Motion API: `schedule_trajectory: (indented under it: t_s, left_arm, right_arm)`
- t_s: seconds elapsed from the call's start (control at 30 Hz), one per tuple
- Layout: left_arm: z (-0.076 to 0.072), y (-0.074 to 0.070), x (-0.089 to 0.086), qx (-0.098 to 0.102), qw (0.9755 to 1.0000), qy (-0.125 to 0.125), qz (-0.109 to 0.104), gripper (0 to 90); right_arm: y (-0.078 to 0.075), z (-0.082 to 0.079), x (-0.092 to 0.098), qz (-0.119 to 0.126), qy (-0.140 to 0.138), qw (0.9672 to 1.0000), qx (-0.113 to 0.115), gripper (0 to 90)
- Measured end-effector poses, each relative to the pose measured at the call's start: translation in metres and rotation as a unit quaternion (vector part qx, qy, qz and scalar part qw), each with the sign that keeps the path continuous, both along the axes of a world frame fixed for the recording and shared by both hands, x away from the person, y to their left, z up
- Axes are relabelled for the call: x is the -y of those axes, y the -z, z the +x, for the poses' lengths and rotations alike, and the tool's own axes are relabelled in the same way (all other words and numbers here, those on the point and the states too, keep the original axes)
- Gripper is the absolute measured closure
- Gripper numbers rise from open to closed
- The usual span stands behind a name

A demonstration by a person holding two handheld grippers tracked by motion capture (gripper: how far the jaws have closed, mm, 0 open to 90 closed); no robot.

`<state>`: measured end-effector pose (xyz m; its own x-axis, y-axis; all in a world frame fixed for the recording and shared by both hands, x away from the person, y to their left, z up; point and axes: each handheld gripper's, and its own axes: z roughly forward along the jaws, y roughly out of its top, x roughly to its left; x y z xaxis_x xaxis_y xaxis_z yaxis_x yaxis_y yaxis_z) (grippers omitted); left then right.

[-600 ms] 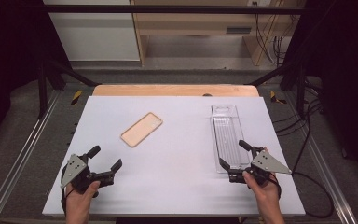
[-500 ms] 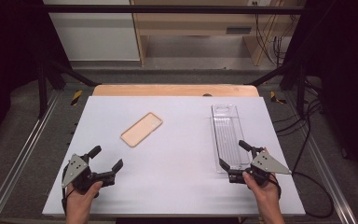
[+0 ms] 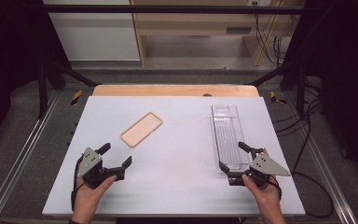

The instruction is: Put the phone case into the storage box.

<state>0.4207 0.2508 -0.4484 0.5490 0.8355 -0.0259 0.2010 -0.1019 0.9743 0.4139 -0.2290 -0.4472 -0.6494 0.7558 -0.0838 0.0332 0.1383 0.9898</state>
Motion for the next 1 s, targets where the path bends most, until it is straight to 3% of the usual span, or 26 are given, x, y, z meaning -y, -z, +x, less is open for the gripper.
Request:
schedule_trajectory:
  t_s: [0.03,0.07,0.1,0.13,0.2,0.3,0.53,0.9,1.0]
  left_arm:
    - [0.003,0.000,0.002,-0.003,1.0000,0.004,0.001,3.3]
    - [0.009,0.000,0.002,-0.021,0.9995,0.014,-0.020,3.3]
    - [0.009,0.000,0.002,-0.021,0.9995,0.014,-0.020,3.4]
    - [0.014,0.000,0.002,-0.035,0.9989,0.013,-0.030,3.5]
    - [0.023,0.001,0.001,-0.045,0.9985,0.008,-0.028,3.7]
    - [0.029,0.002,0.000,-0.050,0.9985,0.006,-0.022,3.7]
    - [0.044,0.005,0.005,-0.061,0.9979,-0.001,0.021,3.9]
    - [0.063,-0.006,0.011,-0.074,0.9972,-0.006,0.010,4.2]
    - [0.069,-0.011,0.013,-0.072,0.9972,-0.008,0.021,4.5]
  right_arm:
    - [0.000,0.000,0.000,0.000,0.000,1.0000,0.000,4.1]
    - [0.000,0.000,0.000,-0.003,-0.001,1.0000,0.002,3.9]
    - [0.000,0.000,0.000,-0.003,-0.001,1.0000,0.002,3.9]
    - [0.000,0.000,0.001,-0.006,0.000,1.0000,0.002,3.9]
    - [0.000,0.000,0.002,-0.003,0.003,1.0000,0.003,3.9]
    - [0.000,0.000,0.004,-0.001,0.006,1.0000,0.002,3.9]
    - [0.001,0.000,0.008,0.004,0.013,0.9999,0.000,3.9]
    - [0.003,0.000,0.006,0.000,0.007,1.0000,-0.002,4.1]
    - [0.003,0.000,0.006,0.000,0.005,1.0000,-0.001,4.1]
